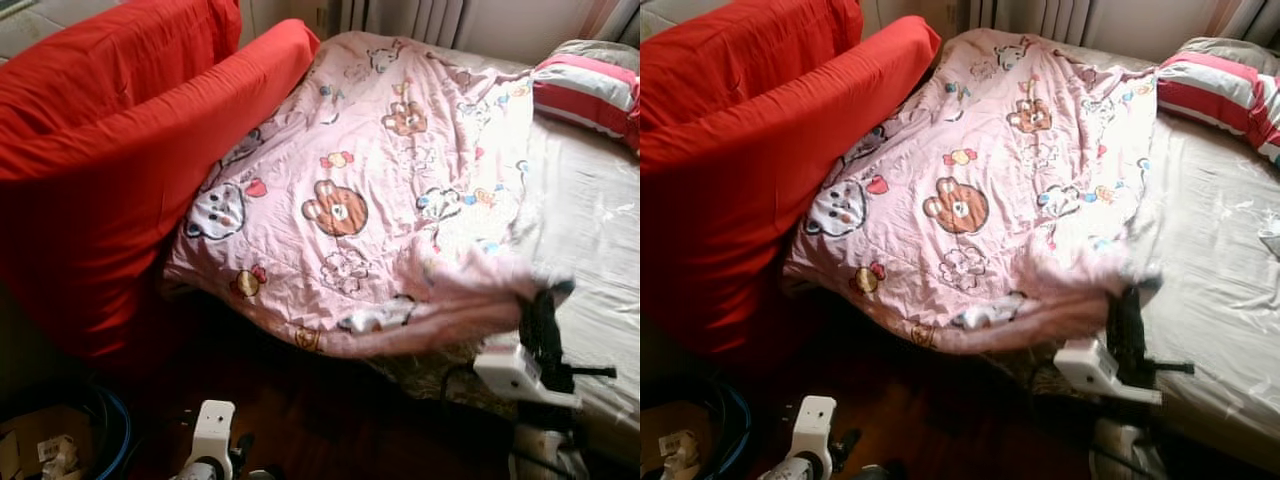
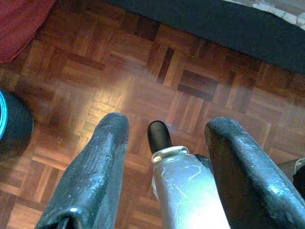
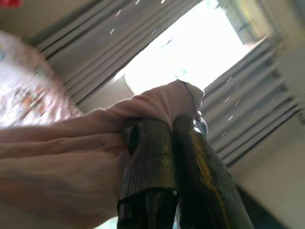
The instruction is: Clean up the room
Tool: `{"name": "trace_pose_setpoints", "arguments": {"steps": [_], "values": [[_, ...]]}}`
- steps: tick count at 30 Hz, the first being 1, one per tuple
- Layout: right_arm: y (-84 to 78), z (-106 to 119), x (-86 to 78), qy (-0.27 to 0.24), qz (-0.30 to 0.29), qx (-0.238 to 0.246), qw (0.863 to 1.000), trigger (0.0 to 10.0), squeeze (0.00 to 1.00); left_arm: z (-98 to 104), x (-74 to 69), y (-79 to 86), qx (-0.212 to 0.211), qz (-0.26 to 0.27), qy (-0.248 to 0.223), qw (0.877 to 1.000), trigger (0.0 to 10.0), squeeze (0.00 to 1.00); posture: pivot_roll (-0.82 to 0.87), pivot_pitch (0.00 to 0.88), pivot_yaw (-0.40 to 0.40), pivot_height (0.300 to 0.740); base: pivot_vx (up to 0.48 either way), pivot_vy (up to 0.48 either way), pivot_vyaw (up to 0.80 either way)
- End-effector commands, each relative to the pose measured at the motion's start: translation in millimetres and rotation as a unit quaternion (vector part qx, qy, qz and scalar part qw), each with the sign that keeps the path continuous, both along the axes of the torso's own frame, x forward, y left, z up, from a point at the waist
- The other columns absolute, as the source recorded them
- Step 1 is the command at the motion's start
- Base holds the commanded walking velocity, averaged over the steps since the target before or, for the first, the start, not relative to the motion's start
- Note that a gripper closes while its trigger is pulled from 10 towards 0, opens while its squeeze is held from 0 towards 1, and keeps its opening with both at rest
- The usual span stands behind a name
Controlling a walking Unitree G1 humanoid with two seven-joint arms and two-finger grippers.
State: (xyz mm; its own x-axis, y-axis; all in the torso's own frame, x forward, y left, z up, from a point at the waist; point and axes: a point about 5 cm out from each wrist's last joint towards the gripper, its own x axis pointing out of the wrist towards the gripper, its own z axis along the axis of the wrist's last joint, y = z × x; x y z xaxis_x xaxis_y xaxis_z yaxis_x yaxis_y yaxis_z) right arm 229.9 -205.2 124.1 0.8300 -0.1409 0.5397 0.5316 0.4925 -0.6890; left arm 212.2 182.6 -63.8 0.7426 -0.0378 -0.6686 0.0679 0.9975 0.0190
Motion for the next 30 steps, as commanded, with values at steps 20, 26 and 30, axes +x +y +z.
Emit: {"name": "trace_pose_setpoints", "arguments": {"steps": [20, 26, 30], "values": [[-63.4, -139, -56.6, 0.297, -0.236, 0.398, 0.835, 10.0, 0.00, -9, -14.8, 5.0, 0.009, -0.003, 0.032, 0.999, 10.0, 0.00, -0.05, 0.184, -0.035, 0.740, 0.000, 0.000, 0.00], [-42.7, -182, -81.8, 0.411, -0.222, 0.469, 0.749, 10.0, 0.00, -9, -15.8, 7.1, 0.011, -0.004, 0.034, 0.999, 10.0, 0.00, -0.05, 0.181, -0.029, 0.740, 0.000, 0.000, 0.00], [-19.7, -212, -103.9, 0.509, -0.204, 0.495, 0.674, 10.0, 0.00, -9, -16.1, 8.0, 0.012, -0.004, 0.037, 0.999, 10.0, 0.00, -0.05, 0.178, -0.029, 0.740, 0.000, 0.000, 0.00]]}}
